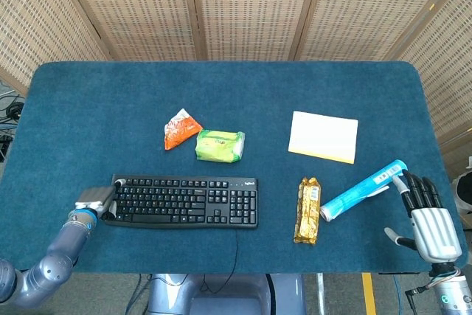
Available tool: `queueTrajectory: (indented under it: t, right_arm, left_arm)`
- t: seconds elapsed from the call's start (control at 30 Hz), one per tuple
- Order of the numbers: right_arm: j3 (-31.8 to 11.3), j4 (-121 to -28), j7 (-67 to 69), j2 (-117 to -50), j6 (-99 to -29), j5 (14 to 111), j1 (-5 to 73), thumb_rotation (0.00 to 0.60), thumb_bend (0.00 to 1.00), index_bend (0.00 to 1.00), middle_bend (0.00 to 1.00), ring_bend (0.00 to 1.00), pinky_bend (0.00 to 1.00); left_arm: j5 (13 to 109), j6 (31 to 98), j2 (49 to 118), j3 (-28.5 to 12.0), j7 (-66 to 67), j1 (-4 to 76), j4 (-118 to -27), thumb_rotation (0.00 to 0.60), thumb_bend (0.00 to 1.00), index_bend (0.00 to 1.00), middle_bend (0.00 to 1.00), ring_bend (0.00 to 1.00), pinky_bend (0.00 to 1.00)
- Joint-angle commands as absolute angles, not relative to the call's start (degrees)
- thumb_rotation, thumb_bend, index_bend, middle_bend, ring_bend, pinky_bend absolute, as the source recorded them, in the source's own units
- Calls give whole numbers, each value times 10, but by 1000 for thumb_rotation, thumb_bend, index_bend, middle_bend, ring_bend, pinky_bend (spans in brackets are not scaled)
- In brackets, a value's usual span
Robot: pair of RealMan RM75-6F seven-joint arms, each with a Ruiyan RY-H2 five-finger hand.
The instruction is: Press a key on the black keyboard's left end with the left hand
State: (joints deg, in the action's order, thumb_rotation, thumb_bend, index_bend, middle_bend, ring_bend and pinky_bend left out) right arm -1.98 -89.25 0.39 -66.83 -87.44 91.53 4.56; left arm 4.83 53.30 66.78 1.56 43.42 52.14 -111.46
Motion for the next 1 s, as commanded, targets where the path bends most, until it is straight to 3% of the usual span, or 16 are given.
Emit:
queueTrajectory:
  t: [0.03,1.0]
  right_arm:
    - [-20,-892,4,-668,-874,915,46,600,0,0,0,0,0]
    - [-21,-891,10,-669,-884,920,44,600,0,0,0,0,0]
  left_arm:
    - [47,532,672,18,432,525,-1110,600,783,0,647,490,314]
    - [40,529,691,35,407,551,-1096,600,784,0,648,490,322]
